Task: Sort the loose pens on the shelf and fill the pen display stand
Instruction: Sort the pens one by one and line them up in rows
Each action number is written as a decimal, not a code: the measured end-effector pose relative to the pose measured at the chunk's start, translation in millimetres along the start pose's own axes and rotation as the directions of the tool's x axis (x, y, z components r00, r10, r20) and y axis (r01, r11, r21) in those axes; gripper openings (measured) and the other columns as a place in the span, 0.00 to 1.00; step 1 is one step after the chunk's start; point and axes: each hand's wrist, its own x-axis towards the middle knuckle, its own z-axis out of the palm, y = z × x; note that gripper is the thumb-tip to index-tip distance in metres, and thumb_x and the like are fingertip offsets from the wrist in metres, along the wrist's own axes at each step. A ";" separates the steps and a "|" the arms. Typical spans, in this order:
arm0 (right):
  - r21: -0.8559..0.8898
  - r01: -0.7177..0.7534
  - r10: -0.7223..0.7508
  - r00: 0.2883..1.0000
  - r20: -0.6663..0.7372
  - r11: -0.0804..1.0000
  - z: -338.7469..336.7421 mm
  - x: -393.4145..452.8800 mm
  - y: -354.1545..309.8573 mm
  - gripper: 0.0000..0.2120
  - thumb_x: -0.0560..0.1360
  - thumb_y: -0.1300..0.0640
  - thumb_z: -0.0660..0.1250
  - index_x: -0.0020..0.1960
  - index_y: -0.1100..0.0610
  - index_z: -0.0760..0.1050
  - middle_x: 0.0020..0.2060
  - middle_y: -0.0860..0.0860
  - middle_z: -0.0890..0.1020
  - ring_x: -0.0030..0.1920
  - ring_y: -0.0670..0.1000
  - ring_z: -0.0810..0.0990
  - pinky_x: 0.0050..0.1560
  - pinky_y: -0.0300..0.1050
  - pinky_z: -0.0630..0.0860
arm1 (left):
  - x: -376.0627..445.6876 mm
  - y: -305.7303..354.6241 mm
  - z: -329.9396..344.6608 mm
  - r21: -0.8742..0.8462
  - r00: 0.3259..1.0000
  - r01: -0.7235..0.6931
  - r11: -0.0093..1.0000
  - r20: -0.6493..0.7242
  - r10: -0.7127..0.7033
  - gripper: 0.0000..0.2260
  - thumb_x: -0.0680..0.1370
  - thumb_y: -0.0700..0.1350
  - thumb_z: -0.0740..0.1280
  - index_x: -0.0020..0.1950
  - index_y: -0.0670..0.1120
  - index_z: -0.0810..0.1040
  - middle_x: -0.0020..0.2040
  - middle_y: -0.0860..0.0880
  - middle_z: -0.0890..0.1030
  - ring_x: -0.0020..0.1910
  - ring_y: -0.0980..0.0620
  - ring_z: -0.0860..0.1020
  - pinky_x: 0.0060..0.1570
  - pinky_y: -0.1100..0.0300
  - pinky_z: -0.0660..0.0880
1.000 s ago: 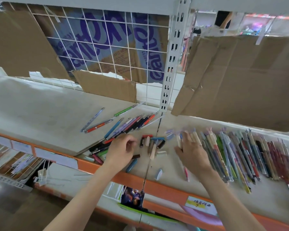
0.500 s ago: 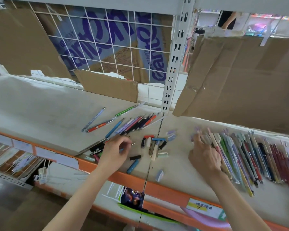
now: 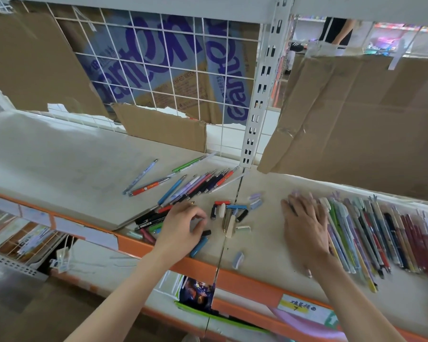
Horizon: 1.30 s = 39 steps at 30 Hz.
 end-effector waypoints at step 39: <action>0.408 0.096 -0.198 0.957 0.214 0.908 -23.6 27.0 -84.0 0.13 0.70 0.48 0.63 0.33 0.54 0.65 0.32 0.47 0.67 0.33 0.48 0.68 0.32 0.40 0.61 | 58.2 -25.1 -2.2 0.165 0.965 0.200 0.966 -0.201 -0.165 0.05 0.76 0.42 0.66 0.49 0.42 0.78 0.48 0.44 0.78 0.50 0.44 0.74 0.51 0.51 0.71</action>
